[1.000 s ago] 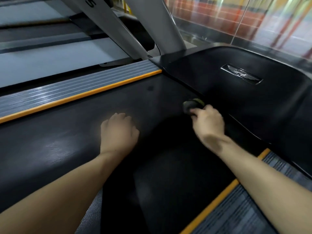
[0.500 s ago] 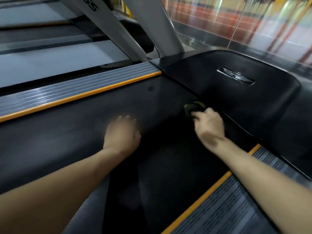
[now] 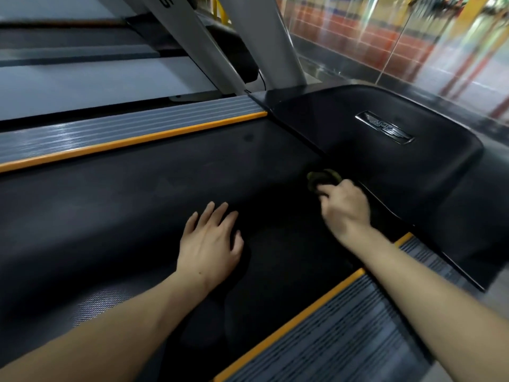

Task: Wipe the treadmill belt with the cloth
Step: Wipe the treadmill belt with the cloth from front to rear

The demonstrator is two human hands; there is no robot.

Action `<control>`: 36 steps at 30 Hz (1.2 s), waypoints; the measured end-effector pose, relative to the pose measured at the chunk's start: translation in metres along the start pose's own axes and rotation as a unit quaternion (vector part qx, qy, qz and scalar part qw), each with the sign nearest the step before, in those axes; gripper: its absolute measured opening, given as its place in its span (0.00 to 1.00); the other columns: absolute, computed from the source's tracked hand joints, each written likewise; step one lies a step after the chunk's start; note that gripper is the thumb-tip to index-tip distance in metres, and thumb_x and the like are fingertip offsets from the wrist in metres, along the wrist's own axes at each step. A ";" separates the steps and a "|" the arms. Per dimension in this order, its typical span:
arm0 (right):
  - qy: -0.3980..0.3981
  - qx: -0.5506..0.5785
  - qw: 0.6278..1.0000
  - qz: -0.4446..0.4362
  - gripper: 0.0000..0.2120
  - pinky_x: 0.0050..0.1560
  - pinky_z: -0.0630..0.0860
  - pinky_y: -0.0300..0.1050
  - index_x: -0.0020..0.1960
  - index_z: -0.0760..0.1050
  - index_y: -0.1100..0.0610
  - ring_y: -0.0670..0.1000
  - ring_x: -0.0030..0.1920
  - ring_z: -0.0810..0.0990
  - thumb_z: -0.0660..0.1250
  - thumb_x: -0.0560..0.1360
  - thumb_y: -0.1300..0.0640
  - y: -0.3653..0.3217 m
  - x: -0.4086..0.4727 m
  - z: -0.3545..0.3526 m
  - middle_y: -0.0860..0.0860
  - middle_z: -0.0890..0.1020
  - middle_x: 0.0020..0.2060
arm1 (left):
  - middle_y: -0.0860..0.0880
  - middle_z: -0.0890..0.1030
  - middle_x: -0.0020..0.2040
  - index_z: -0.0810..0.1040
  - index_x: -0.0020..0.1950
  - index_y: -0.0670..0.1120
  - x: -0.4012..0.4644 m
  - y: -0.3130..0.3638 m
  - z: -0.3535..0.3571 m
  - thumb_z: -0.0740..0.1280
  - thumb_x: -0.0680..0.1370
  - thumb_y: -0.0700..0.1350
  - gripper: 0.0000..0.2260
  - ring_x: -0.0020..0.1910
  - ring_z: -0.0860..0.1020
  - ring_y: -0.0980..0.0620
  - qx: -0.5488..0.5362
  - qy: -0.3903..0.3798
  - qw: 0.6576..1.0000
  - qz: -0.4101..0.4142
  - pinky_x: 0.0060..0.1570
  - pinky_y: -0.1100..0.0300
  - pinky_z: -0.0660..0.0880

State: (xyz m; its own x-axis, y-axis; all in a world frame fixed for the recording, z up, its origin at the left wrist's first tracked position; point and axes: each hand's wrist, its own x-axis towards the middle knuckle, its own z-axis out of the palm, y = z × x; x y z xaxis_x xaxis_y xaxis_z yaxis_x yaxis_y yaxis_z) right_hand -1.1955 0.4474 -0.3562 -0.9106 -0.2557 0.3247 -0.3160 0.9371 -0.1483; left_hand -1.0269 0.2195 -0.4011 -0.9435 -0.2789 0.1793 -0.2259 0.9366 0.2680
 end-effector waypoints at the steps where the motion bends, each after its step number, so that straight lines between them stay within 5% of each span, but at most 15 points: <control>1: -0.012 0.027 0.999 -0.026 0.14 0.51 0.77 0.50 0.60 0.81 0.44 0.62 0.49 0.78 0.66 0.76 0.51 -0.019 -0.016 -0.001 0.56 0.77 0.50 | 0.52 0.67 0.78 0.71 0.74 0.54 -0.001 0.000 0.001 0.56 0.80 0.56 0.22 0.80 0.58 0.50 0.003 0.009 1.000 0.000 0.78 0.47 0.57; 7: -0.032 0.108 0.970 -0.213 0.15 0.42 0.78 0.50 0.59 0.82 0.46 0.57 0.46 0.77 0.72 0.73 0.55 -0.039 -0.060 -0.004 0.52 0.75 0.45 | 0.51 0.74 0.72 0.77 0.68 0.52 -0.003 -0.001 0.001 0.58 0.78 0.55 0.21 0.76 0.66 0.48 0.017 0.031 0.999 0.009 0.72 0.47 0.64; 12: 0.028 0.002 0.999 -0.014 0.14 0.46 0.79 0.54 0.60 0.82 0.46 0.63 0.49 0.77 0.68 0.76 0.55 0.051 0.013 -0.002 0.56 0.76 0.48 | 0.51 0.75 0.71 0.77 0.67 0.51 -0.002 0.003 -0.001 0.59 0.79 0.55 0.20 0.74 0.68 0.49 0.022 0.039 0.999 0.003 0.71 0.48 0.64; 16: 0.003 0.048 0.998 0.041 0.13 0.48 0.74 0.47 0.58 0.82 0.47 0.62 0.49 0.78 0.66 0.76 0.50 0.010 -0.010 0.002 0.56 0.76 0.48 | 0.52 0.75 0.69 0.78 0.66 0.50 -0.001 0.005 -0.001 0.56 0.78 0.56 0.21 0.72 0.69 0.49 0.023 0.041 0.999 0.007 0.69 0.48 0.65; 22: -0.046 0.153 0.963 -0.216 0.15 0.45 0.76 0.47 0.59 0.82 0.48 0.56 0.46 0.75 0.71 0.73 0.57 -0.041 -0.070 -0.005 0.52 0.74 0.44 | 0.52 0.75 0.70 0.78 0.67 0.51 -0.002 0.003 -0.001 0.57 0.77 0.57 0.22 0.73 0.69 0.50 0.026 0.031 0.999 0.009 0.70 0.49 0.66; 29: 0.019 -0.014 1.000 -0.002 0.14 0.50 0.75 0.50 0.61 0.81 0.50 0.62 0.50 0.74 0.65 0.77 0.55 0.065 0.005 -0.001 0.57 0.73 0.49 | 0.52 0.75 0.70 0.78 0.67 0.51 -0.002 0.004 0.000 0.58 0.79 0.57 0.21 0.74 0.69 0.51 0.027 0.040 0.999 0.010 0.70 0.48 0.65; 36: -0.035 0.021 0.994 -0.102 0.14 0.46 0.76 0.52 0.59 0.82 0.50 0.57 0.48 0.73 0.70 0.75 0.61 0.051 -0.039 -0.018 0.51 0.71 0.45 | 0.53 0.75 0.71 0.77 0.68 0.51 -0.002 0.003 0.000 0.55 0.78 0.59 0.24 0.74 0.67 0.51 0.028 0.035 0.999 0.015 0.71 0.48 0.64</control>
State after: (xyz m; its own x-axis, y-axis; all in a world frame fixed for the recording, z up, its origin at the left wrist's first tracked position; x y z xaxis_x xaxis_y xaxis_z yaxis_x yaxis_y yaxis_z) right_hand -1.1715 0.5092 -0.3600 -0.8417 -0.4572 0.2872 -0.5062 0.8533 -0.1249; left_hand -1.0260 0.2229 -0.4006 -0.9312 -0.2627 0.2527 -0.2125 0.9545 0.2092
